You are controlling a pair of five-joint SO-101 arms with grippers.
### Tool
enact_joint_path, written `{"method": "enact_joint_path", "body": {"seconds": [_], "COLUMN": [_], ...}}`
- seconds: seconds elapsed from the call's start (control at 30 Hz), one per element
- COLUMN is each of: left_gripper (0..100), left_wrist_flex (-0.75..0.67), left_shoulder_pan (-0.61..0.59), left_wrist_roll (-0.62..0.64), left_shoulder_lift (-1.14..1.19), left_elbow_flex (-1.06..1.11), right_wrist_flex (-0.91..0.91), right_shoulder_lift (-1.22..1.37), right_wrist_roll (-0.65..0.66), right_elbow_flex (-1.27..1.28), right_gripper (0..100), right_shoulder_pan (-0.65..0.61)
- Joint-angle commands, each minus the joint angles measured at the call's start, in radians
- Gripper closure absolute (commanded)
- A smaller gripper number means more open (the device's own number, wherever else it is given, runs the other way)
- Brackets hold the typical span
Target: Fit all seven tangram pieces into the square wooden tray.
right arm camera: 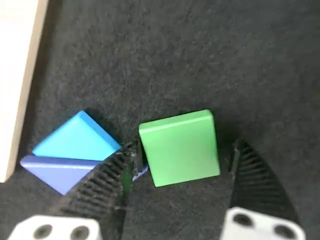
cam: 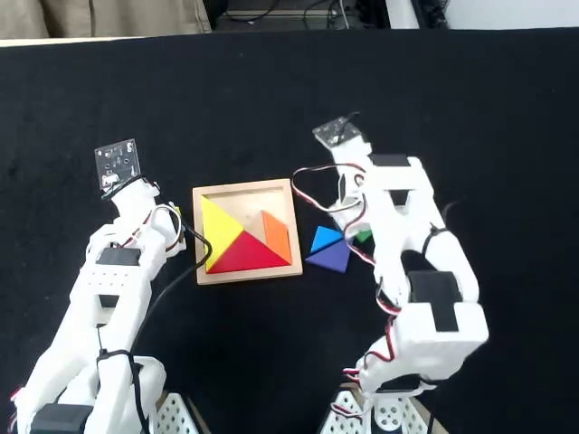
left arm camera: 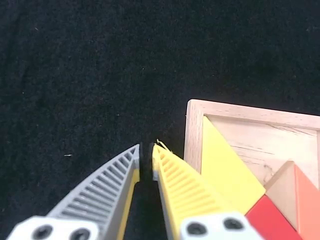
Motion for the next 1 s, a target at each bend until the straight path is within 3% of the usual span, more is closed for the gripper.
{"method": "enact_joint_path", "body": {"seconds": [0.0,0.27,0.47,0.7,0.8,0.97], "left_gripper": [94,94,94,94,94,94], "left_wrist_flex": [-0.018,-0.018,-0.018,-0.018,-0.018,-0.018], "left_shoulder_pan": [0.015,0.015,0.015,-0.015,-0.042,-0.030], "left_wrist_roll": [-0.008,-0.008,-0.008,0.002,0.005,0.003], "left_shoulder_lift": [-0.025,-0.025,-0.025,-0.025,-0.025,-0.025], "left_elbow_flex": [-0.005,-0.005,-0.005,-0.005,-0.008,-0.008], "right_wrist_flex": [0.075,0.172,0.190,0.187,0.166,0.169], "right_shoulder_lift": [0.039,0.176,-0.021,-0.197,-0.134,0.031], "right_wrist_roll": [0.046,0.041,-0.044,-0.107,-0.201,-0.216], "right_elbow_flex": [-0.090,-0.266,-0.302,-0.323,-0.375,-0.495], "right_gripper": [74.9,91.7,98.5,98.7,98.7,98.7], "right_shoulder_pan": [0.015,0.026,0.034,-0.262,-0.328,-0.431]}}
